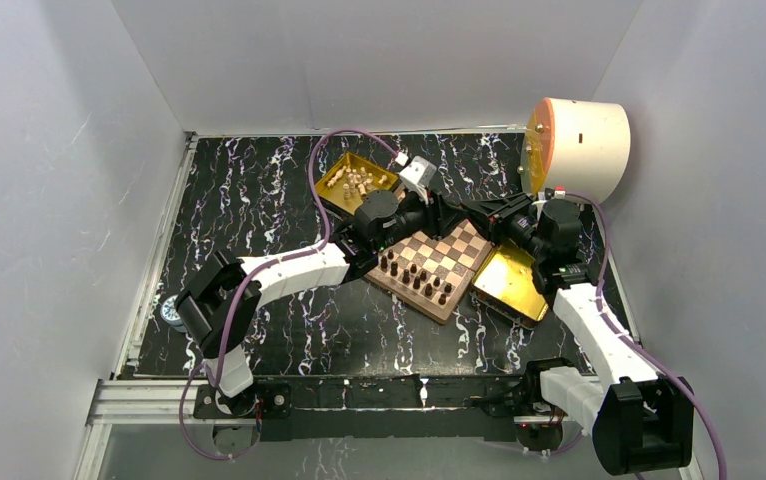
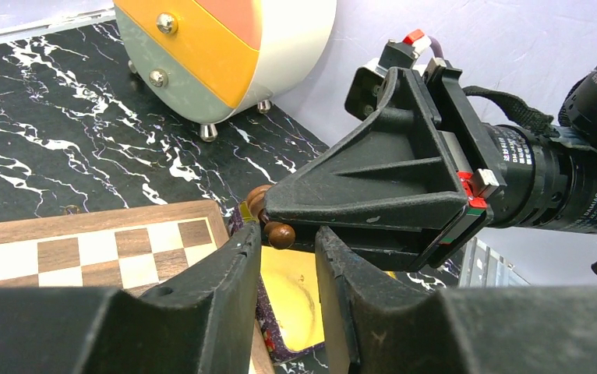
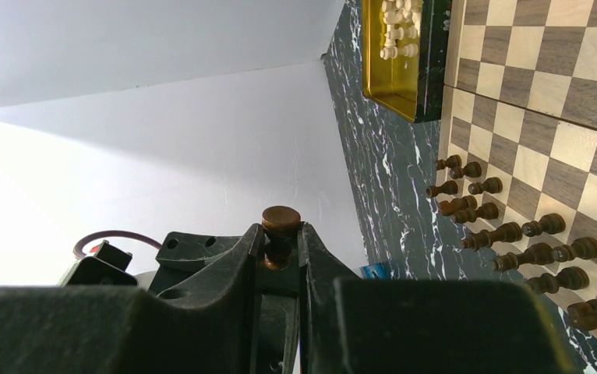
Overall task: Set up the chess pieces on the board
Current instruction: Place the chess piece on the chessboard.
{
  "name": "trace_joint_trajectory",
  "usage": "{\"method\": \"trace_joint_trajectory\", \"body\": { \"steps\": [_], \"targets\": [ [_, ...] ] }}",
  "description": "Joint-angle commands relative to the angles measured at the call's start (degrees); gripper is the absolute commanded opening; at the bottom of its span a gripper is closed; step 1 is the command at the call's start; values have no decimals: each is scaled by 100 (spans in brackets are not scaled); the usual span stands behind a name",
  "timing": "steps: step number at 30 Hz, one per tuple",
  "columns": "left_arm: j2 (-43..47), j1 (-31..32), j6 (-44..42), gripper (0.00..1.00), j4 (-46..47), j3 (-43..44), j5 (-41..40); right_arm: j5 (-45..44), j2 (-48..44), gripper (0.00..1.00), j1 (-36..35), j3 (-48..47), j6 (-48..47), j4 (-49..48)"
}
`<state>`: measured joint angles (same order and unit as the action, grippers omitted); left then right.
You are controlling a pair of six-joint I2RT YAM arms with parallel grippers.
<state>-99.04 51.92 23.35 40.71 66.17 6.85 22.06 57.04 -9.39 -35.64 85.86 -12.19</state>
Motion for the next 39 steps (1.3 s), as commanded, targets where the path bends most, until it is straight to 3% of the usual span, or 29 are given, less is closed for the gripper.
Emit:
{"method": "trace_joint_trajectory", "body": {
  "steps": [1, 4, 9, 18, 33, 39],
  "targets": [
    [196, 47, -81, 28, 245, 57, -169, 114, -192, 21, -15, 84, 96, -365],
    [163, 47, -92, 23, 249, 87, -187, 112, -247, 21, -17, 126, 77, -366],
    [145, 46, -86, 5, 253, 128, -254, 253, -219, 23, -19, 231, 29, -438],
    [128, 46, -26, 0, -505, 425, 60, 156, -392, 29, -16, 326, -459, -104],
    [1091, 29, -368, 0, -3040, 388, -169, -171, -973, 61, -8, 437, -1944, 1145],
    [1082, -9, -674, 0, -5061, 886, -525, -429, -1306, 81, 3, 209, -3028, 2094]
  ]
}}
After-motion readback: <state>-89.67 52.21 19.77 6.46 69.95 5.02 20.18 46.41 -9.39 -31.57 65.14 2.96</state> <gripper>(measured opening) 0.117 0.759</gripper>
